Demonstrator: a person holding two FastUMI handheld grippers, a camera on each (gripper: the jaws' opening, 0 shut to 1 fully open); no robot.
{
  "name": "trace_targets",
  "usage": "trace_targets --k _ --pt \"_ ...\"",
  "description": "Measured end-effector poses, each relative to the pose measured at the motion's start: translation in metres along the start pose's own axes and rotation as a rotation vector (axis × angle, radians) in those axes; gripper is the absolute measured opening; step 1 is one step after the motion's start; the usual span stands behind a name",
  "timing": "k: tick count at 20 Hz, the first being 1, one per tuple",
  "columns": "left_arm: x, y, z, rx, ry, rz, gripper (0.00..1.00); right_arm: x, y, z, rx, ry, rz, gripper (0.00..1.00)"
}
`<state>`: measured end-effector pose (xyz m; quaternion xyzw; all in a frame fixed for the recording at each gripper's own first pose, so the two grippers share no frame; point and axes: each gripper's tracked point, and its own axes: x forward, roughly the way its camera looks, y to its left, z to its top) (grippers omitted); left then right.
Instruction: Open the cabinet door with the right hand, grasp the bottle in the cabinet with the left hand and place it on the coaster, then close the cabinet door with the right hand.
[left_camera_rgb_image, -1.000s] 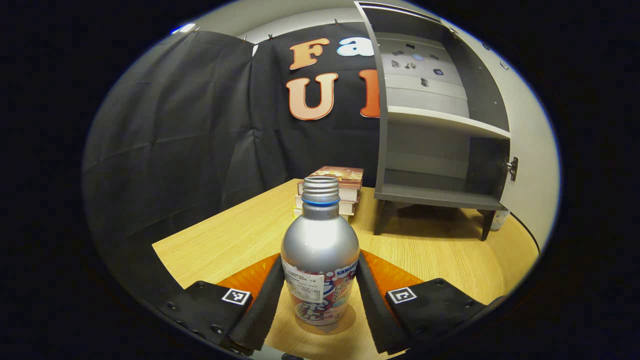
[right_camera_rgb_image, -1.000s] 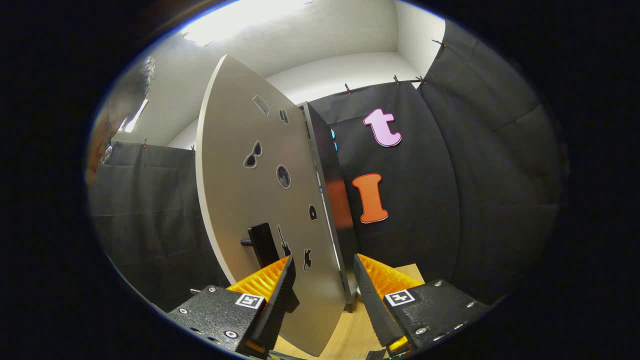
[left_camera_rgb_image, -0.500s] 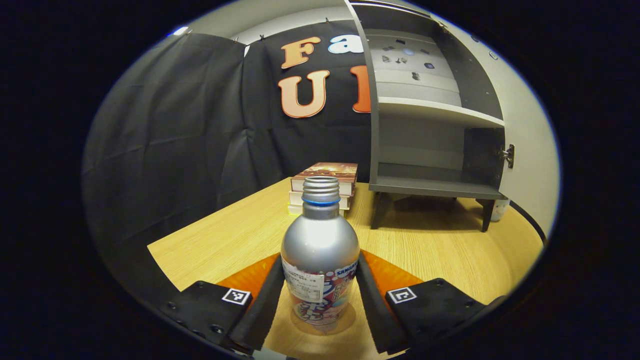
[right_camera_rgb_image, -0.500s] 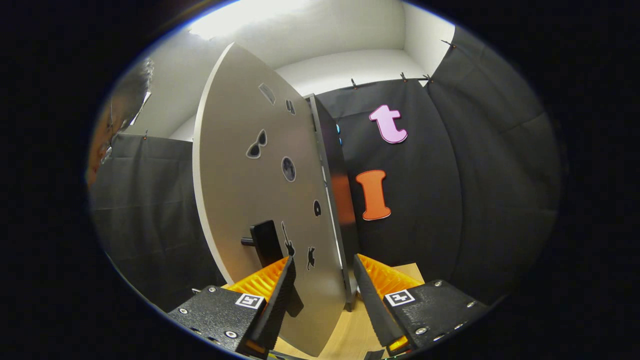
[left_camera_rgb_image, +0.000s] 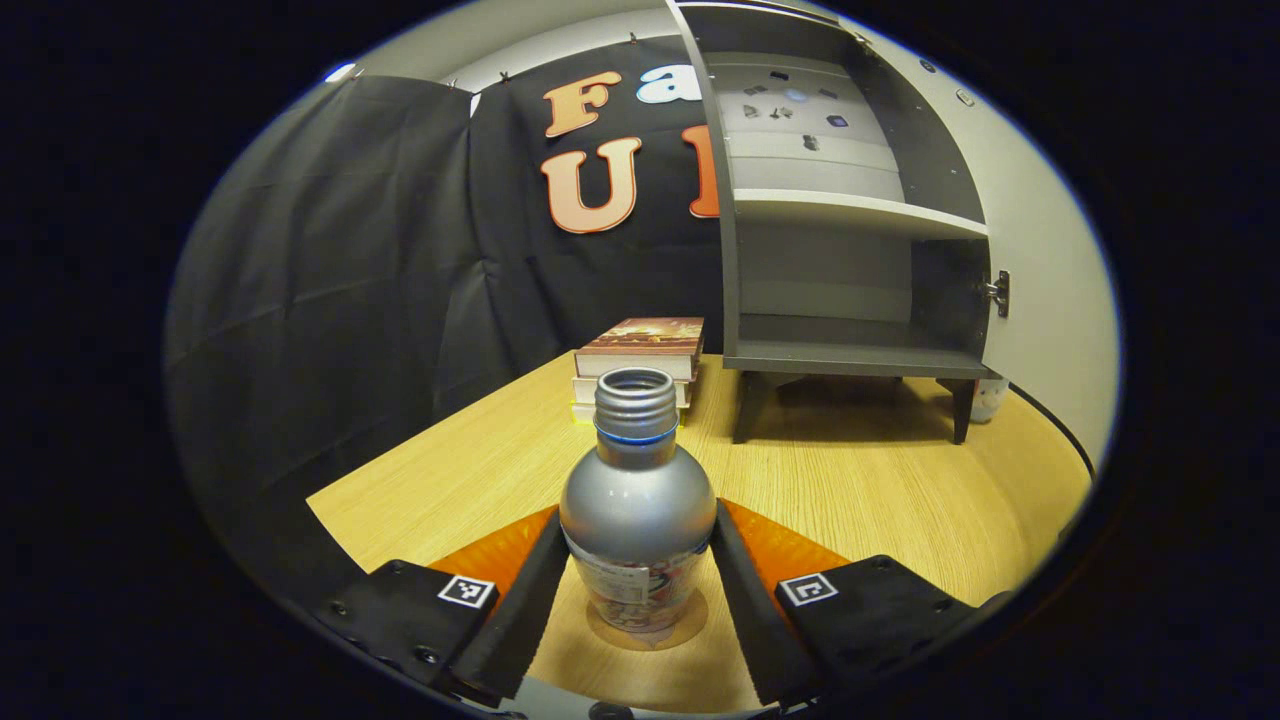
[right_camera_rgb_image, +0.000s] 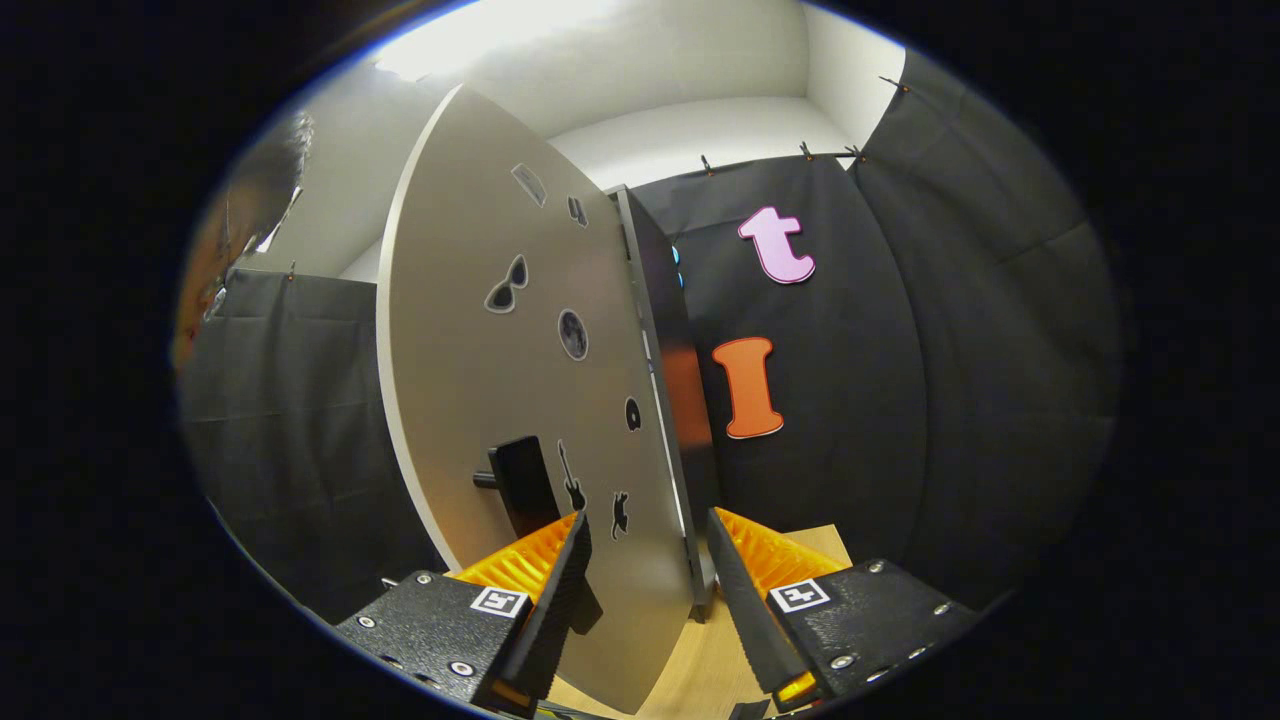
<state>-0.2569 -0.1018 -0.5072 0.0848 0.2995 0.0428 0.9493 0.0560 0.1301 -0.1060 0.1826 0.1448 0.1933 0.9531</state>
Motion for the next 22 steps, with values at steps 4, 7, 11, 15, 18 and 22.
trace_targets --k 4,7,11,15,18,22 --pt "-0.008 0.005 0.011 0.027 0.017 0.004 0.94 -0.001 -0.005 -0.006 0.004 0.003 0.008 0.73" --pt "-0.022 0.011 0.03 0.014 0.007 0.015 0.95 -0.007 -0.018 -0.01 0.001 0.006 -0.007 0.74" --pt "-0.036 0.008 0.053 0.008 -0.003 0.0 0.95 -0.009 -0.011 -0.008 -0.001 -0.007 0.049 0.73" --pt "-0.045 0.009 0.092 0.011 -0.051 -0.015 0.95 -0.008 0.0 -0.014 -0.034 0.008 0.115 0.73" --pt "-0.047 0.011 0.126 0.007 -0.106 -0.018 0.95 -0.007 0.008 -0.025 -0.056 0.039 0.157 0.73" --pt "-0.049 0.016 0.164 -0.014 -0.161 -0.023 0.95 -0.009 0.017 -0.029 0.002 0.08 0.243 0.72"
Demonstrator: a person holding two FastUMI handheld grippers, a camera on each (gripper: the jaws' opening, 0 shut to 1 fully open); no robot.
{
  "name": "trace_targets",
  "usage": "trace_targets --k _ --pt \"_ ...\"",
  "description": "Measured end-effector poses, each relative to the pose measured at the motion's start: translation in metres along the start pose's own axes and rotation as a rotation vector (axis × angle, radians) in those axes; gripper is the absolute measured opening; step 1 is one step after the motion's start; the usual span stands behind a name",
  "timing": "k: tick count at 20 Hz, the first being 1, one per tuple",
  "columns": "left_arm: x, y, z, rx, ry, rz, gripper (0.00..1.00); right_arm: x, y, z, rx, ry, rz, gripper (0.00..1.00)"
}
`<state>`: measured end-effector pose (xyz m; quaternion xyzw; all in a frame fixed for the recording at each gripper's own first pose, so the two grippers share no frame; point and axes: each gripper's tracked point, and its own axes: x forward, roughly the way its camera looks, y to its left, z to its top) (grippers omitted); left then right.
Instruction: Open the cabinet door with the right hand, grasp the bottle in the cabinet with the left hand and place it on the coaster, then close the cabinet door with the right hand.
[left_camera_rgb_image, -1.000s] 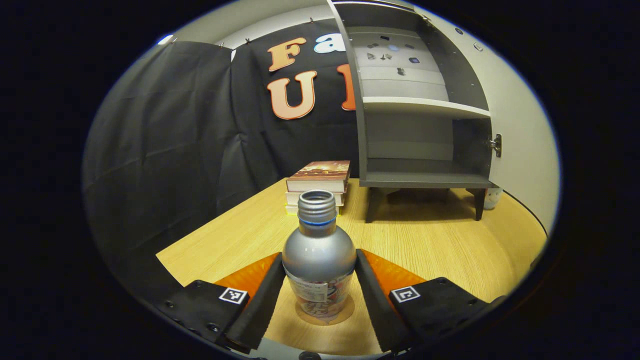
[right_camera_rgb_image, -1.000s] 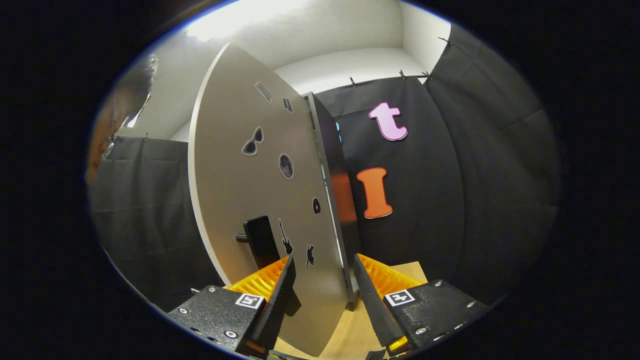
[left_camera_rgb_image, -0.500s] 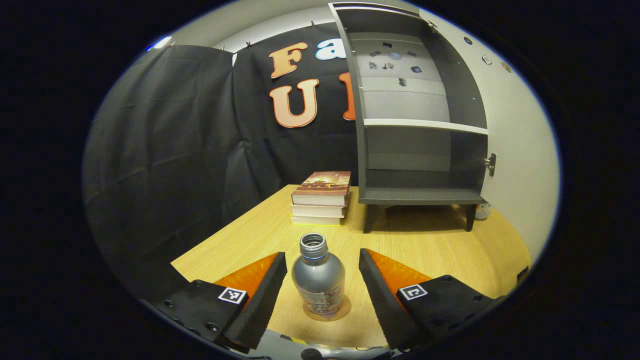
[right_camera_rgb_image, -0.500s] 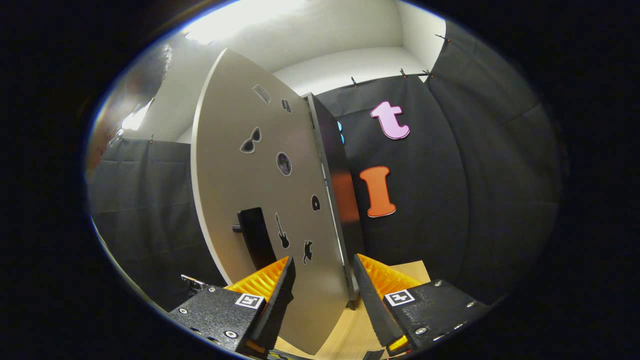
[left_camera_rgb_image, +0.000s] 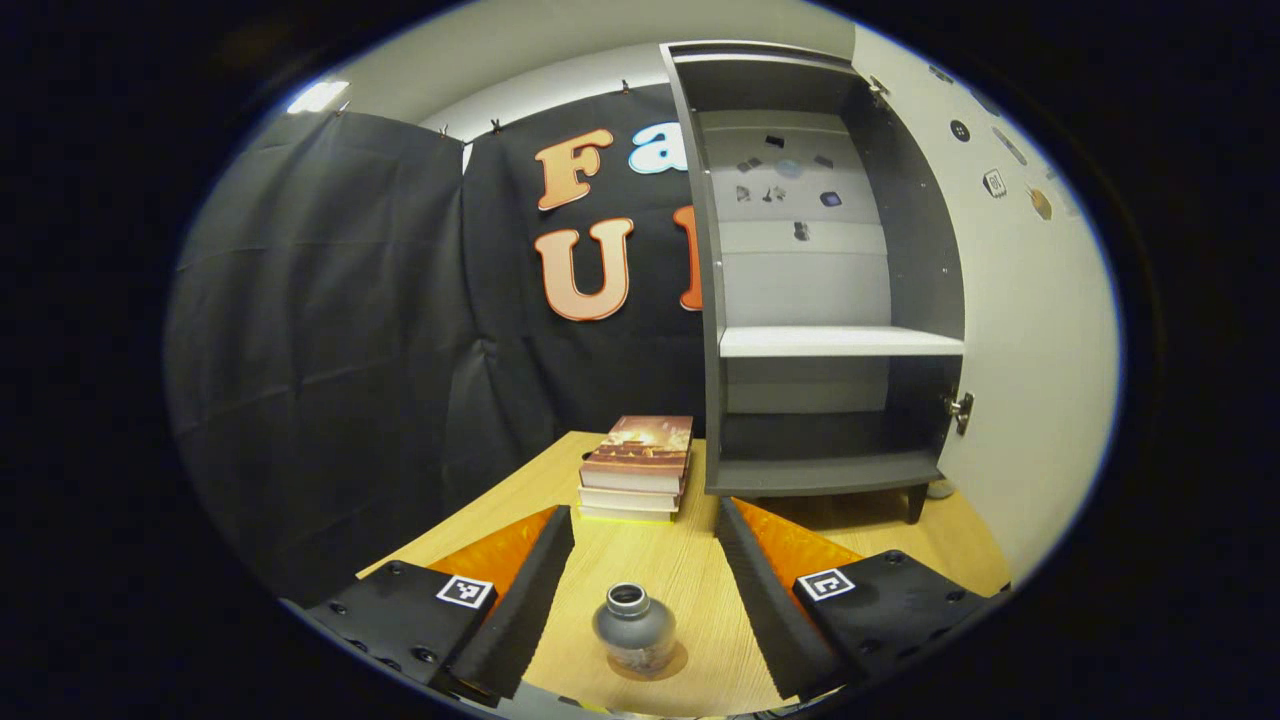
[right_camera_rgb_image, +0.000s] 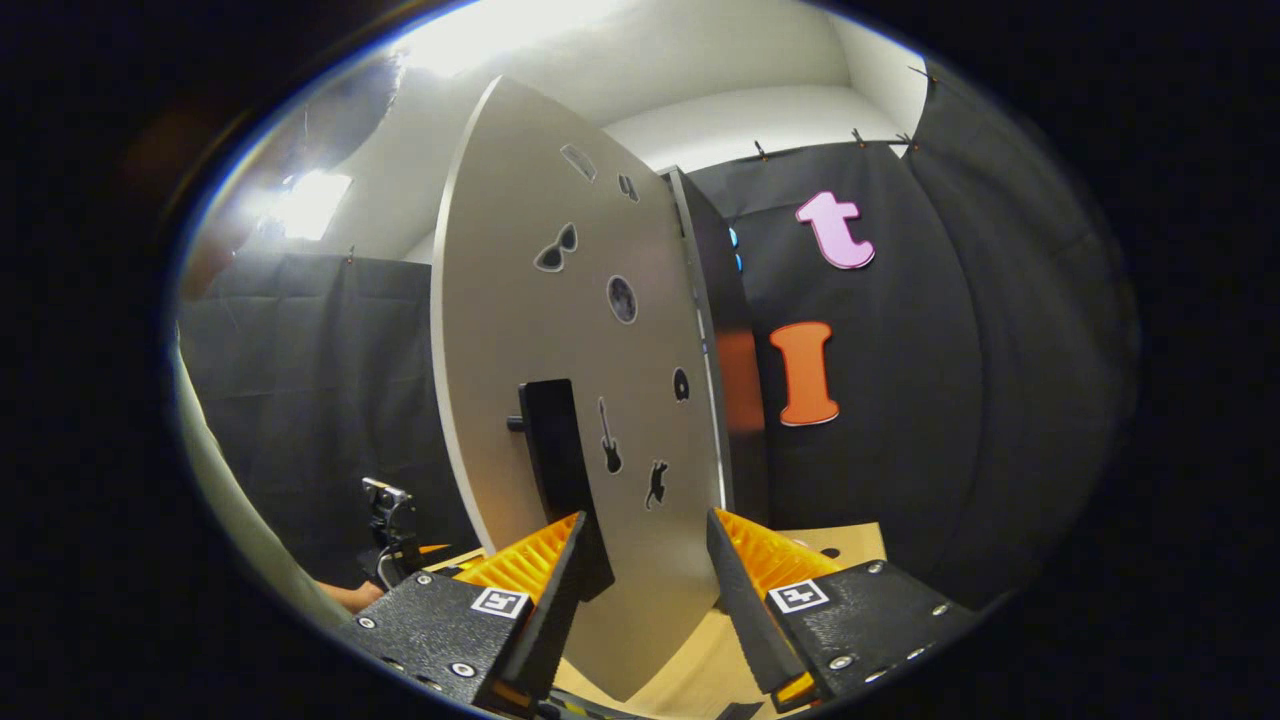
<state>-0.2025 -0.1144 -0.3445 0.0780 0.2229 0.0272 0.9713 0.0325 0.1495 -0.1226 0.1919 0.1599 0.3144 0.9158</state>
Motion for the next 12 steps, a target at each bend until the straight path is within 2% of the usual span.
trace_targets --k 4,5,6,7,8,10,12 --pt "0.007 0.013 0.04 -0.004 -0.057 0.003 0.95 0.003 0.003 0.0 0.022 0.014 0.031 0.71" --pt "0.011 0.016 0.048 -0.011 -0.062 -0.005 0.99 0.006 0.005 -0.001 0.017 0.018 0.039 0.7" --pt "0.016 0.016 0.052 -0.024 -0.058 -0.022 0.95 0.008 0.007 -0.001 0.017 0.019 0.051 0.79" --pt "0.02 0.019 0.057 -0.035 -0.057 -0.026 0.95 0.01 0.009 -0.002 0.024 0.024 0.065 0.69" --pt "0.024 0.023 0.063 -0.043 -0.062 -0.028 0.99 0.01 0.012 -0.003 0.033 0.028 0.081 0.68" --pt "0.027 0.03 0.075 -0.046 -0.078 -0.026 0.95 0.012 0.016 -0.005 0.041 0.032 0.11 0.66" --pt "0.031 0.037 0.084 -0.039 -0.092 -0.028 0.98 0.019 0.023 -0.005 0.043 0.042 0.141 0.66"
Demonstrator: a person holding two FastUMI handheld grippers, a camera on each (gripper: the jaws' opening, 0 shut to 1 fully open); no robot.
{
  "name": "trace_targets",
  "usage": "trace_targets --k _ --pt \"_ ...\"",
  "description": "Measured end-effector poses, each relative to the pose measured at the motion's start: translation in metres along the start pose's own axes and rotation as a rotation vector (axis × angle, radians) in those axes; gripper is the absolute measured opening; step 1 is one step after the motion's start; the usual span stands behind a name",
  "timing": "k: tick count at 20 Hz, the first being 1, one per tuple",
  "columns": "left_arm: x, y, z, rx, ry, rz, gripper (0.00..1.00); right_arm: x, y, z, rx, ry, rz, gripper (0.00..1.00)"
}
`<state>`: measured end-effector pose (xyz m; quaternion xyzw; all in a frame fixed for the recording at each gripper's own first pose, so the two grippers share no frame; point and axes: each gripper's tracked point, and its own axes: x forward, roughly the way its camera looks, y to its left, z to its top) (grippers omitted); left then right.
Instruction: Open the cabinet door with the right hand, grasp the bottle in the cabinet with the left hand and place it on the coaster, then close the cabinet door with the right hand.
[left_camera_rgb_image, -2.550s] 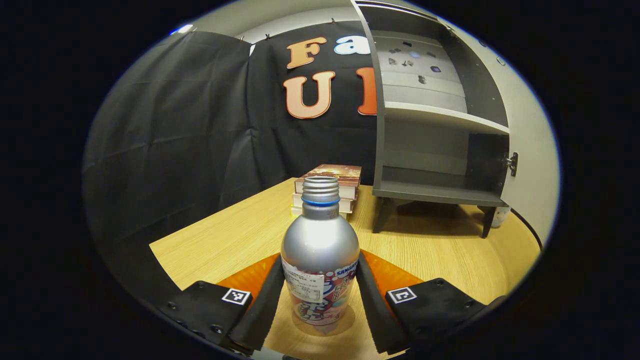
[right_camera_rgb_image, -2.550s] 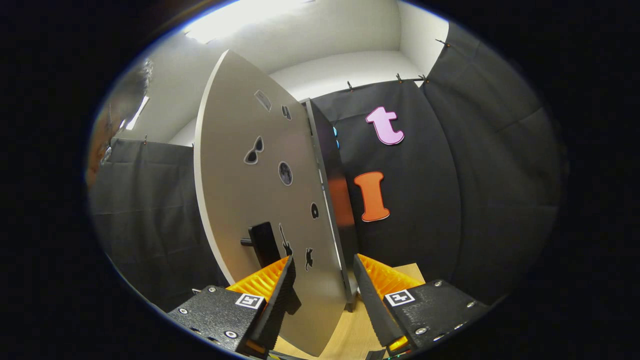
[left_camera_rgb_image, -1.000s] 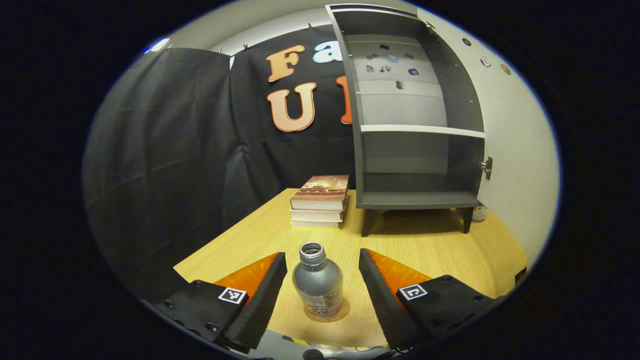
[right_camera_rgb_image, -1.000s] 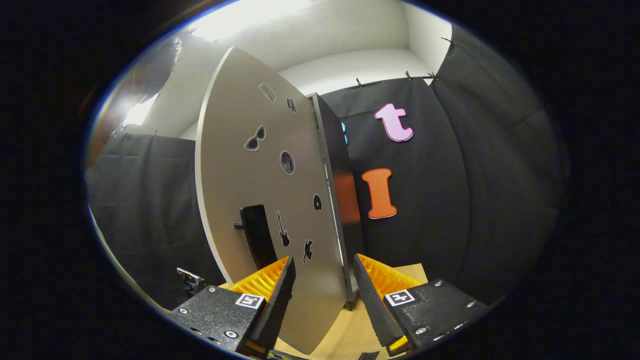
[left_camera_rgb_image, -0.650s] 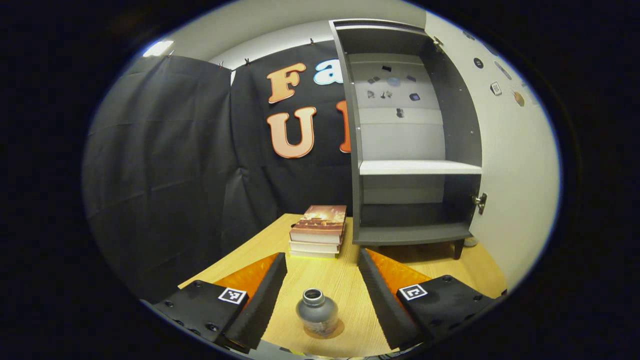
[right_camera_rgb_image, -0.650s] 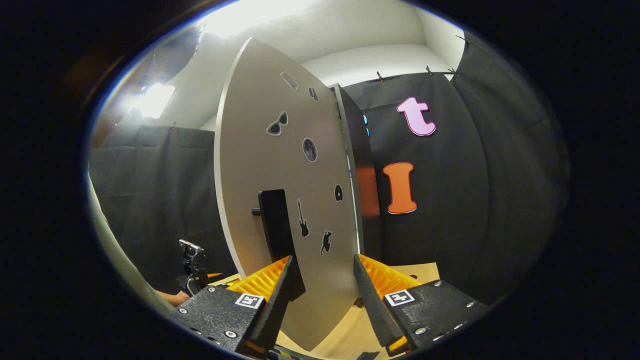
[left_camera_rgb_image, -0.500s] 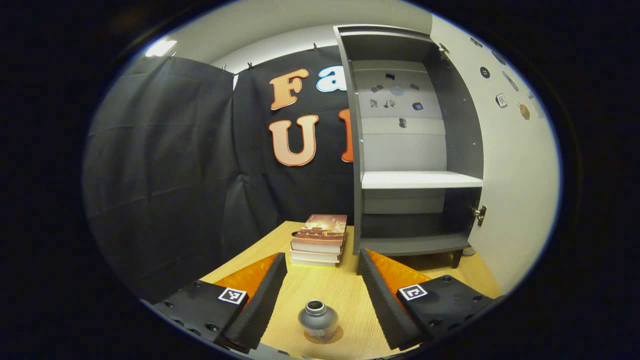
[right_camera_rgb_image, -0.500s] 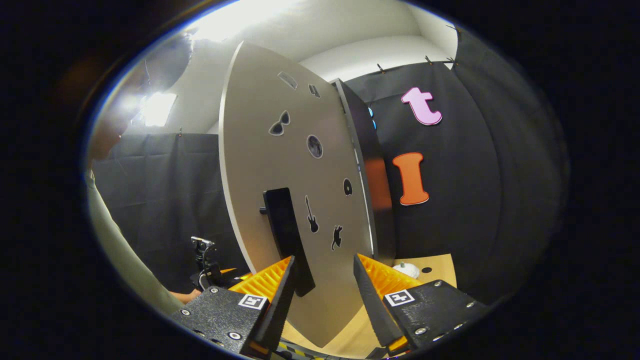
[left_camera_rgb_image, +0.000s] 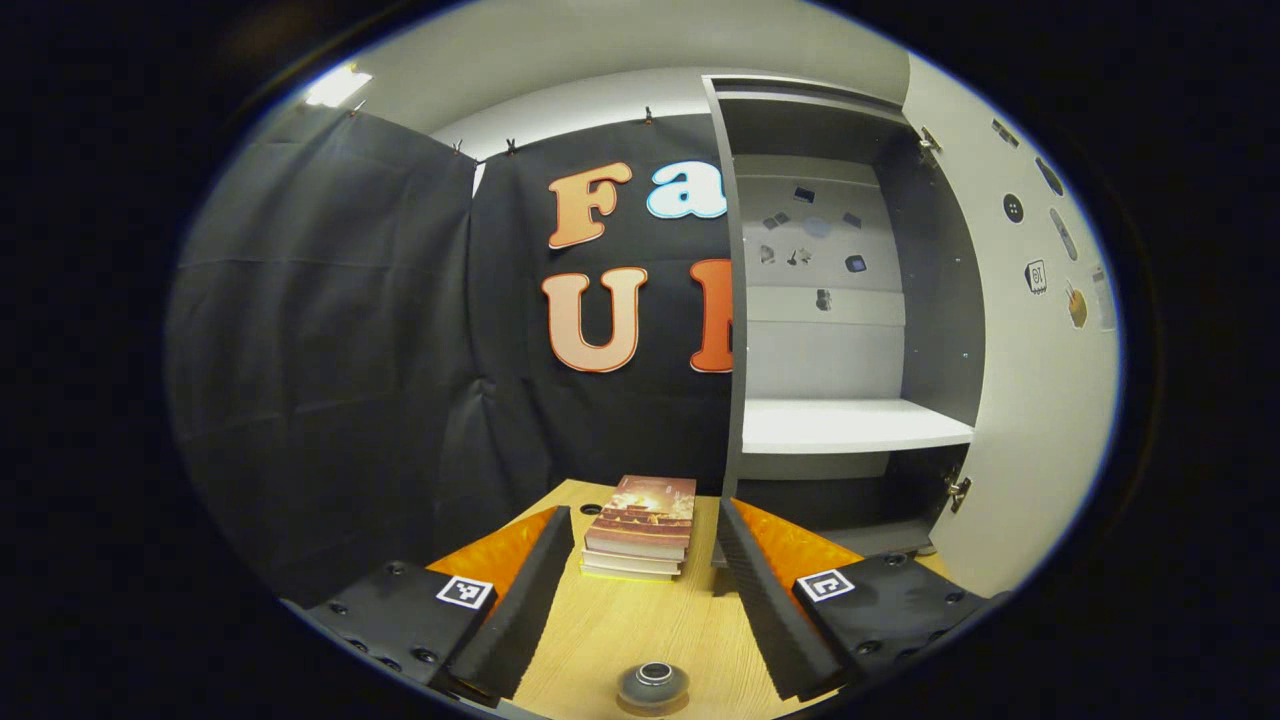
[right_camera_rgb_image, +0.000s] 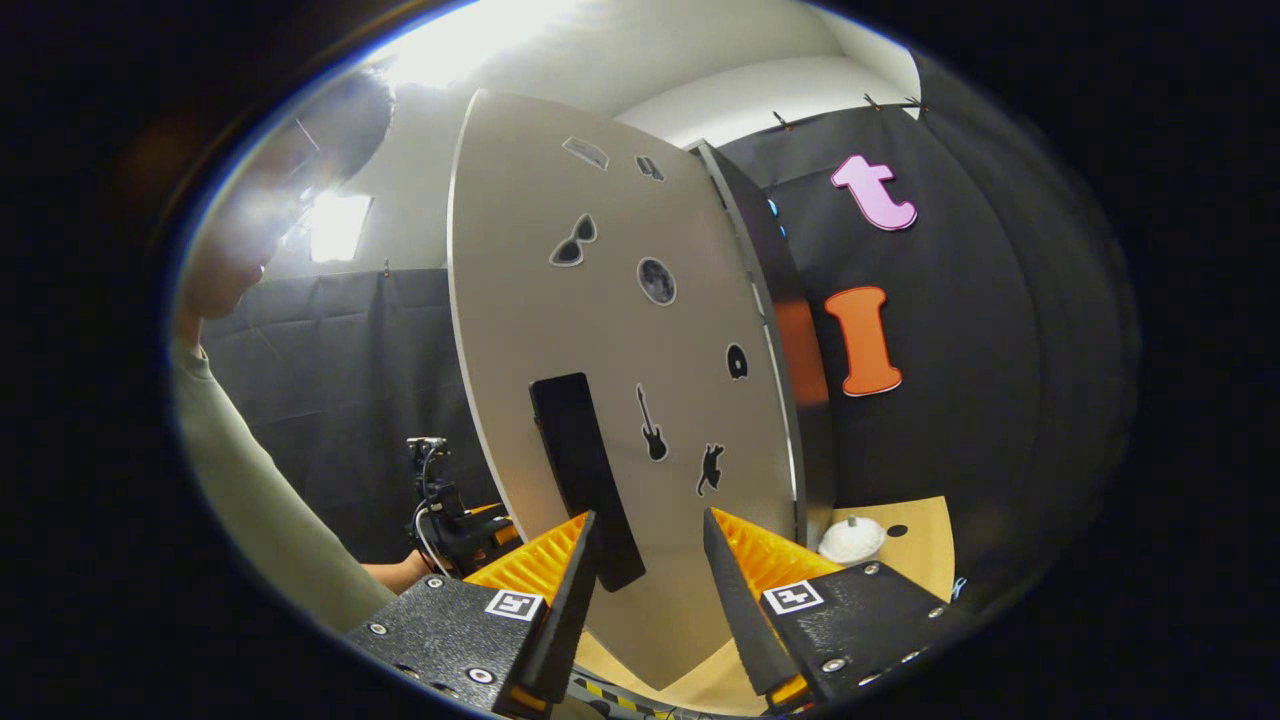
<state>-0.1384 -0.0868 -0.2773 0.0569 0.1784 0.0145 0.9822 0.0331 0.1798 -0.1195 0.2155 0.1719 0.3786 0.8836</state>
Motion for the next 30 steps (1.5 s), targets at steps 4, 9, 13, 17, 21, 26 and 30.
trace_targets --k 4,9,13,17,21,26,30 --pt "0.017 0.013 0.001 0.03 0.014 -0.023 0.95 0.017 0.017 0.0 0.013 0.03 0.078 0.66" --pt "0.03 0.035 0.01 0.023 0.011 -0.024 0.92 0.03 0.029 -0.009 0.028 0.048 0.139 0.66" --pt "0.042 0.061 0.009 0.004 0.013 -0.006 0.92 0.036 0.032 -0.013 0.009 0.069 0.169 0.67" --pt "0.052 0.091 0.009 -0.007 0.014 0.032 0.95 0.057 0.039 -0.018 0.0 0.075 0.187 0.69" --pt "0.058 0.119 0.008 -0.015 0.016 0.056 0.92 0.084 0.031 -0.021 -0.107 0.076 0.148 0.7" --pt "0.061 0.161 0.01 -0.001 0.004 0.12 0.94 0.115 0.014 -0.037 -0.206 0.109 0.069 0.71" --pt "0.063 0.184 0.01 -0.034 0.007 0.156 0.95 0.115 0.013 -0.037 -0.216 0.096 0.027 0.71"
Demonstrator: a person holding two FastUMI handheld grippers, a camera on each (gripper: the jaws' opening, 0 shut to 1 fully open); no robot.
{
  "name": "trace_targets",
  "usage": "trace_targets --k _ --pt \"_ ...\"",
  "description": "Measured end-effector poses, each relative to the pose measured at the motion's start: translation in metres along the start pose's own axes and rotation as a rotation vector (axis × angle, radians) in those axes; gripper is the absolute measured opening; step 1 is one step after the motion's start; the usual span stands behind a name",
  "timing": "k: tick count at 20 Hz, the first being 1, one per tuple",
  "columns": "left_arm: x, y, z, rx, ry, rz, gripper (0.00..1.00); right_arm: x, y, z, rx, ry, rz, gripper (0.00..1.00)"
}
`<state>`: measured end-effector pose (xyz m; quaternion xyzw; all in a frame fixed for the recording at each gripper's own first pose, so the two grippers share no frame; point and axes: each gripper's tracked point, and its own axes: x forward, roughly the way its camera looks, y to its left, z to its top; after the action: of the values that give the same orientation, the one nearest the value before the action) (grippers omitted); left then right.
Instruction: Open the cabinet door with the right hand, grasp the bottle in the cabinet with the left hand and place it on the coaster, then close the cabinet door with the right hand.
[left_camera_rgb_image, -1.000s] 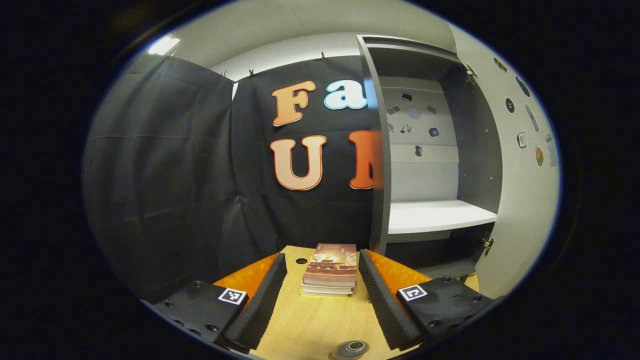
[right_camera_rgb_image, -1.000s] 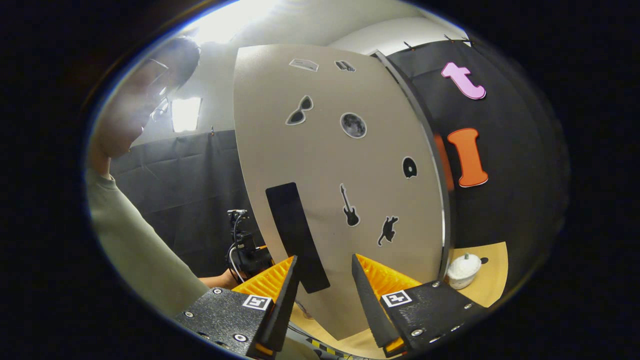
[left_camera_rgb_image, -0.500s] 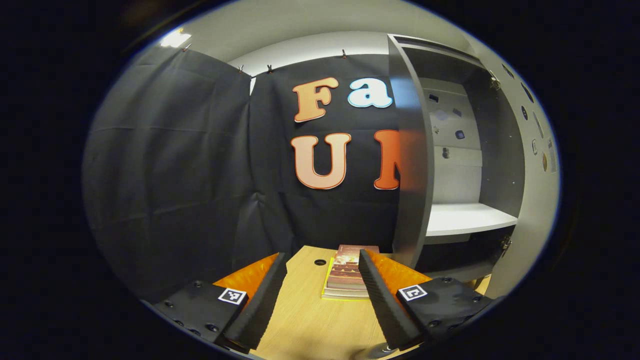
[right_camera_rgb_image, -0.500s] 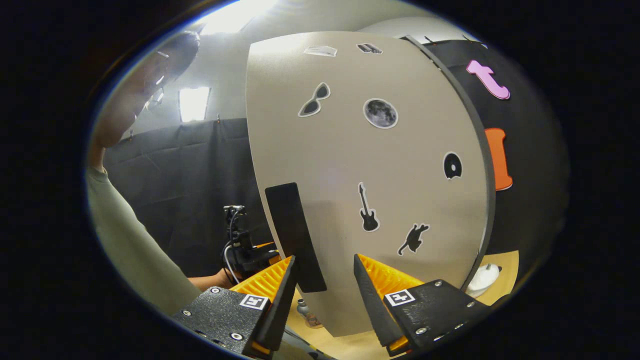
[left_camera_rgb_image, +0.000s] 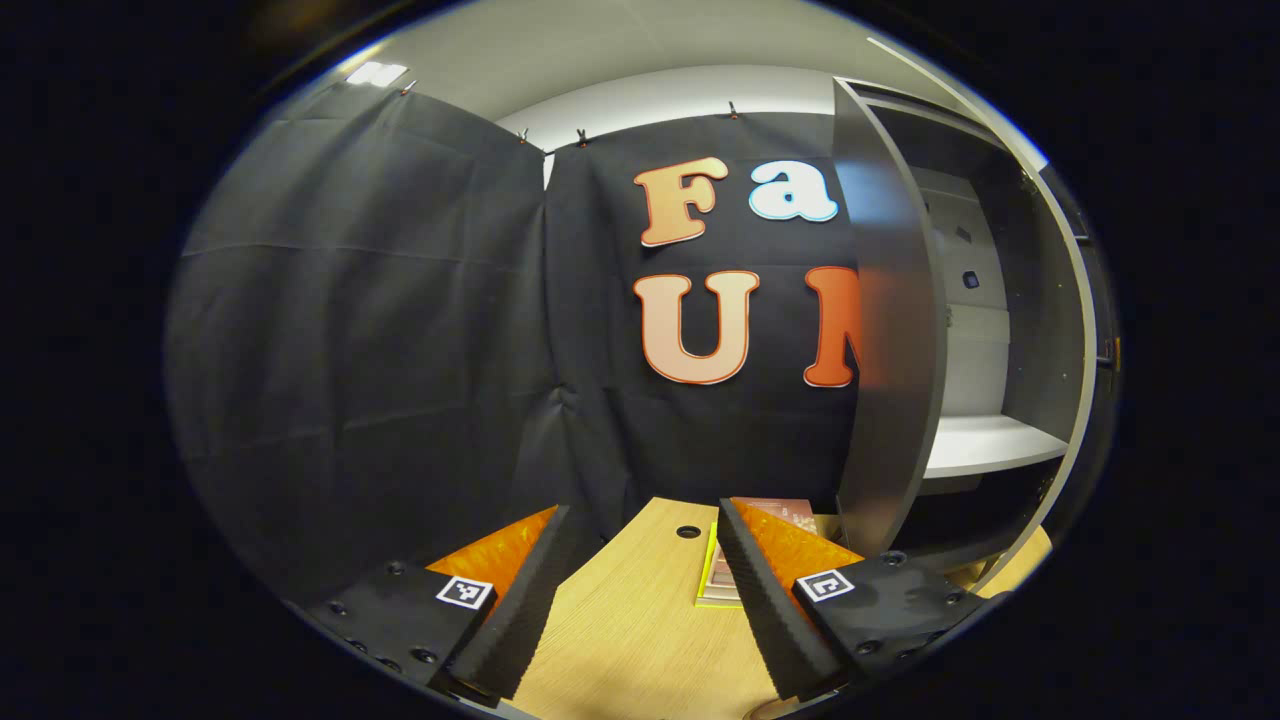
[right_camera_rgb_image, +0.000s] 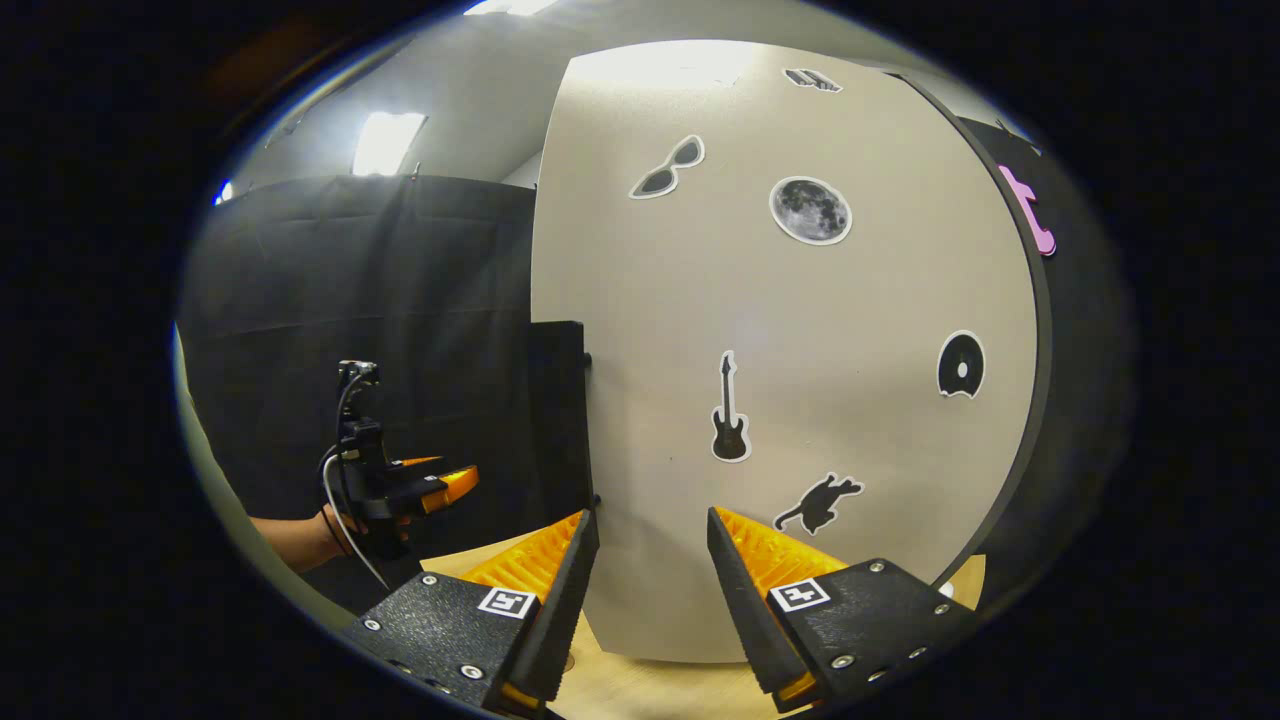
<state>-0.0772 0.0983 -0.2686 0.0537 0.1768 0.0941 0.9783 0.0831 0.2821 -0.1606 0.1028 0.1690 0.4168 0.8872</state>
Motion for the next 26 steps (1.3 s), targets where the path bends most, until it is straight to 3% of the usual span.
trace_targets --k 4,11,12,13,15,16,18,19,22,24,26 --pt "0.004 0.009 0.005 0.0 -0.009 0.013 0.95 0.018 0.01 0.012 0.034 -0.041 0.038 0.71" --pt "0.006 -0.002 0.031 -0.009 -0.042 -0.018 0.92 0.022 0.006 0.015 -0.02 -0.046 -0.044 0.74" --pt "0.006 -0.005 0.037 -0.007 -0.054 -0.029 0.95 0.022 0.006 0.015 -0.027 -0.043 -0.058 0.68" --pt "0.007 -0.006 0.043 0.0 -0.063 -0.034 0.92 0.023 0.006 0.015 -0.032 -0.041 -0.073 0.74" --pt "0.003 -0.007 0.053 0.021 -0.082 -0.041 0.92 0.025 0.006 0.014 -0.031 -0.03 -0.105 0.74" --pt "0.001 -0.007 0.06 0.028 -0.094 -0.044 0.98 0.025 0.006 0.013 -0.027 -0.024 -0.12 0.75" --pt "-0.002 -0.014 0.074 0.044 -0.12 -0.064 0.92 0.026 0.007 0.013 -0.015 -0.016 -0.143 0.74" --pt "-0.001 -0.015 0.079 0.054 -0.129 -0.067 0.94 0.026 0.005 0.014 -0.007 -0.015 -0.152 0.74" --pt "-0.003 -0.02 0.096 0.023 -0.127 -0.087 0.98 0.02 -0.002 0.027 -0.004 -0.04 -0.192 0.74" --pt "-0.004 -0.025 0.11 -0.012 -0.127 -0.103 0.91 0.009 0.003 0.046 0.0 -0.087 -0.169 0.75" --pt "-0.006 -0.033 0.126 -0.046 -0.136 -0.121 0.92 -0.009 0.003 0.066 -0.017 -0.138 -0.182 0.74"
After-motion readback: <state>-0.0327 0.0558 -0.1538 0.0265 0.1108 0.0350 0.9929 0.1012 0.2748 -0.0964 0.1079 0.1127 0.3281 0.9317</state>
